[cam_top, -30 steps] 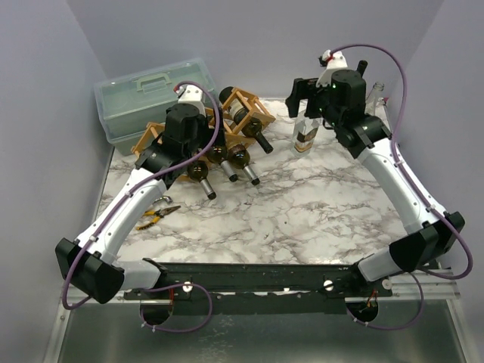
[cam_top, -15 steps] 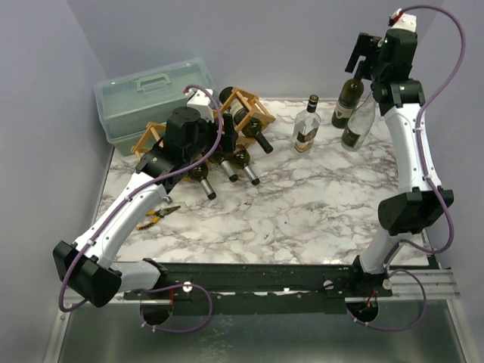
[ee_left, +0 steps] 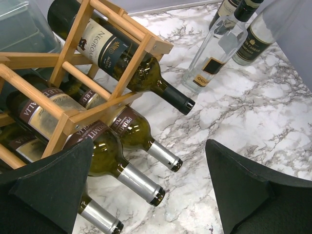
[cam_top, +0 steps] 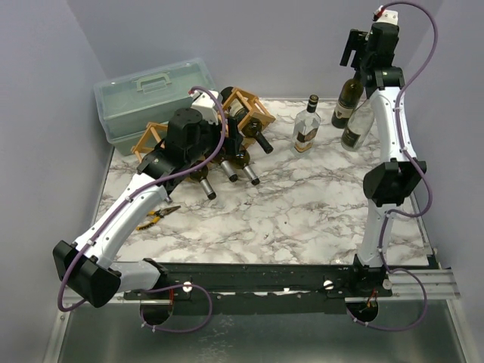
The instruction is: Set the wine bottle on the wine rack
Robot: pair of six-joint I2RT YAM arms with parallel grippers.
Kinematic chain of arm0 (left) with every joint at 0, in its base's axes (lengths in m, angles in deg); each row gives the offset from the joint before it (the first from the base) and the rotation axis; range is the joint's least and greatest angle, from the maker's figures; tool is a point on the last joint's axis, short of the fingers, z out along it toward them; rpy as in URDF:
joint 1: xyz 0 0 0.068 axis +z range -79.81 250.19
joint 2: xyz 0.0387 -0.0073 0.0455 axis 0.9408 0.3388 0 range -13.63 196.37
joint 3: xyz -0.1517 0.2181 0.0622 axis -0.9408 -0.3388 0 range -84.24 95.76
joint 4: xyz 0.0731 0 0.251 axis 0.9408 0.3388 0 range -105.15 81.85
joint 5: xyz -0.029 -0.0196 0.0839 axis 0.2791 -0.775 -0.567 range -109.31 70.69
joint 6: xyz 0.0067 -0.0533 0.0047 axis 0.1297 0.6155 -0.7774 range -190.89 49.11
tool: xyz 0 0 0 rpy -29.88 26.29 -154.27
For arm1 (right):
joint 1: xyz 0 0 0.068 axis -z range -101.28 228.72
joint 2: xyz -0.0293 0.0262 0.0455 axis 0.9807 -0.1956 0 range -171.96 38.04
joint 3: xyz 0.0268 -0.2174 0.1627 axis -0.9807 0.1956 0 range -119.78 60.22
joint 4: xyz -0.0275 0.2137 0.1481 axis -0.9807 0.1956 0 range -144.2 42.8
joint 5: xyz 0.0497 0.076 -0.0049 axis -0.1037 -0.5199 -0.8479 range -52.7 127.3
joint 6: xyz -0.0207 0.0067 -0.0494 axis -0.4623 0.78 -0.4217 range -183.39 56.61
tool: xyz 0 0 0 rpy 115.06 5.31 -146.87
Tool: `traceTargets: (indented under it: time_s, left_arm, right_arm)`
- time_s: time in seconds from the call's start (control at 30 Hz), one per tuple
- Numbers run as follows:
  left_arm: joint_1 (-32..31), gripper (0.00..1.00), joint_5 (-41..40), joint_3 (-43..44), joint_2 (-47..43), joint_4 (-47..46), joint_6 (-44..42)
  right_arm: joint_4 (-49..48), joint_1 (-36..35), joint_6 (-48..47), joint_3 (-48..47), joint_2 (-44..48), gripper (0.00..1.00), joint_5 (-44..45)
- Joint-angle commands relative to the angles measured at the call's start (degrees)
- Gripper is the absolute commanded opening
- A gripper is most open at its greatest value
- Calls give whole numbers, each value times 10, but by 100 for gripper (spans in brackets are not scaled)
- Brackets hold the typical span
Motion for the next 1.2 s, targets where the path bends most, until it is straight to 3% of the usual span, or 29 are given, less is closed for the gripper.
traceTargets:
  time_s: [0.0, 0.73, 1.17]
  left_arm:
    - [-4, 99, 14, -1, -3, -10, -12]
    - [-20, 99, 14, 6, 25, 1, -26]
    - [-20, 99, 13, 8, 34, 4, -27]
  right_arm:
    - [-11, 18, 3, -50, -45, 83, -18]
    - [-88, 37, -25, -112, -167, 58, -10]
    - [-106, 31, -33, -87, -159, 20, -23]
